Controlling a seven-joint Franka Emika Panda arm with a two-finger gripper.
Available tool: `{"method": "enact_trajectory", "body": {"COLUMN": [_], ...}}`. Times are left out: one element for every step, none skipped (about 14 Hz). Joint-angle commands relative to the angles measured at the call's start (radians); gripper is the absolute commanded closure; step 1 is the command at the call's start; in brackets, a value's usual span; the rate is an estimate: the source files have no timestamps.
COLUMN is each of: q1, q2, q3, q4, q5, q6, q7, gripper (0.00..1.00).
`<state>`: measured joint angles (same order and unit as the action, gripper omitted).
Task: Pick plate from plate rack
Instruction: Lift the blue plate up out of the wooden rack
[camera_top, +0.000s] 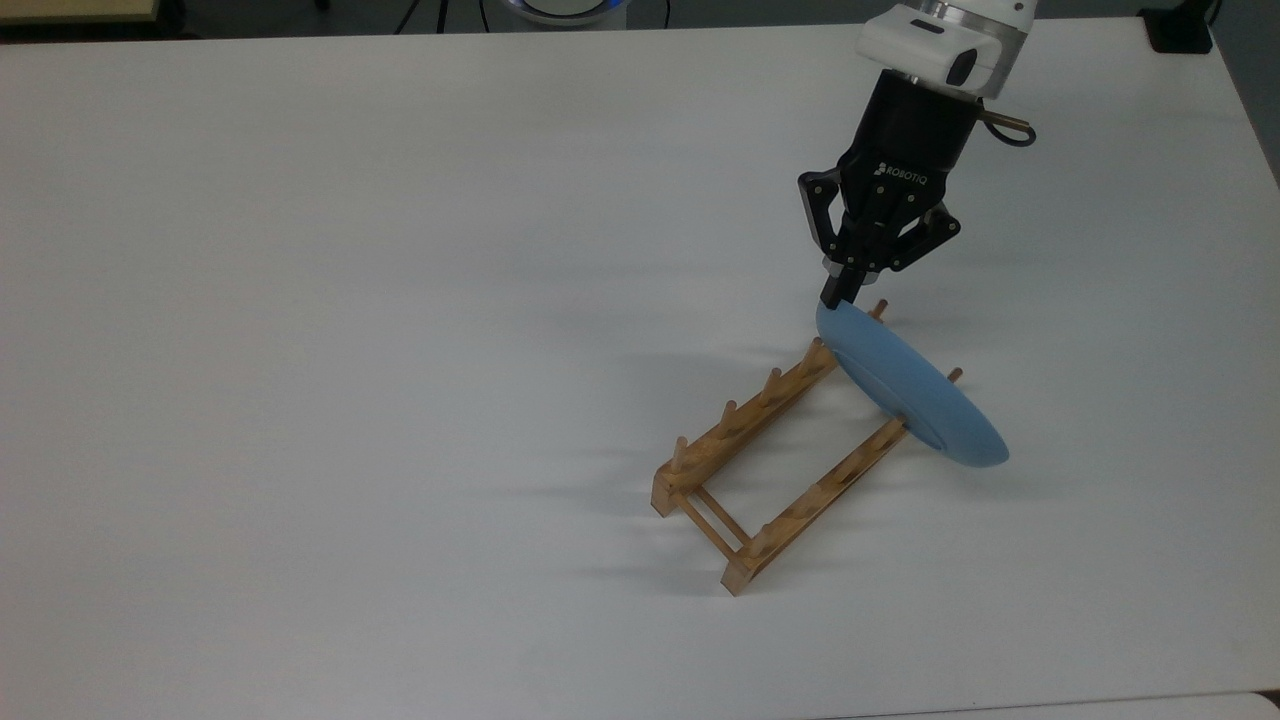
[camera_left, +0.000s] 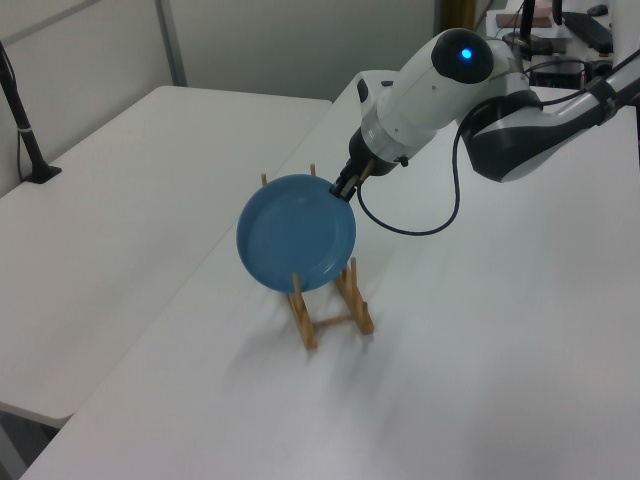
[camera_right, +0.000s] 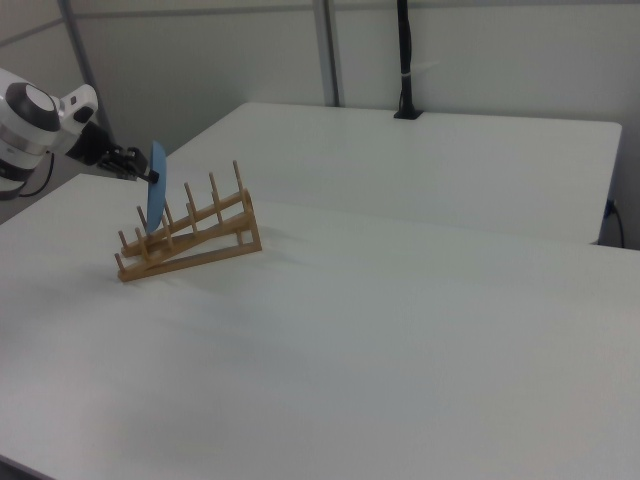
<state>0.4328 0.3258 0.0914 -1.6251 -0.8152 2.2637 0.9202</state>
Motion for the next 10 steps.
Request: {"method": "enact_trajectory", "body": {"q1": [0.003,0.001,0.001,0.001,0.0,0.0,-0.002,-0.006,-0.011,-0.014], "q2": [-0.021,-0.027,-0.03,-0.033,-0.043,-0.053,-0.068,-0.079,-0.086,-0.094], "q3": [-0.004,-0.004,-0.004,-0.004,-0.004,-0.004,-0.004,-0.002,-0.002,-0.002], "q4": [-0.002,-0.002,-0.002,-0.002,-0.002,-0.002,-0.004,-0.004,-0.006,-0.006], "q5": [-0.021,-0.021,-0.021,-0.021,-0.019,-0.018,-0.013,-0.009,-0.007,-0.004], "q6": [0.002,0.002,0.002,0.0,0.0,-0.003,-0.004,-0.006,-0.007,-0.015], "q7": [0.016,0.016,0.014,0.014,0.014,0.012,0.014,0.014,0.014,0.014], "gripper": [0.98,1.0,1.0,1.0,1.0,1.0,1.0,1.0,1.0,1.0]}}
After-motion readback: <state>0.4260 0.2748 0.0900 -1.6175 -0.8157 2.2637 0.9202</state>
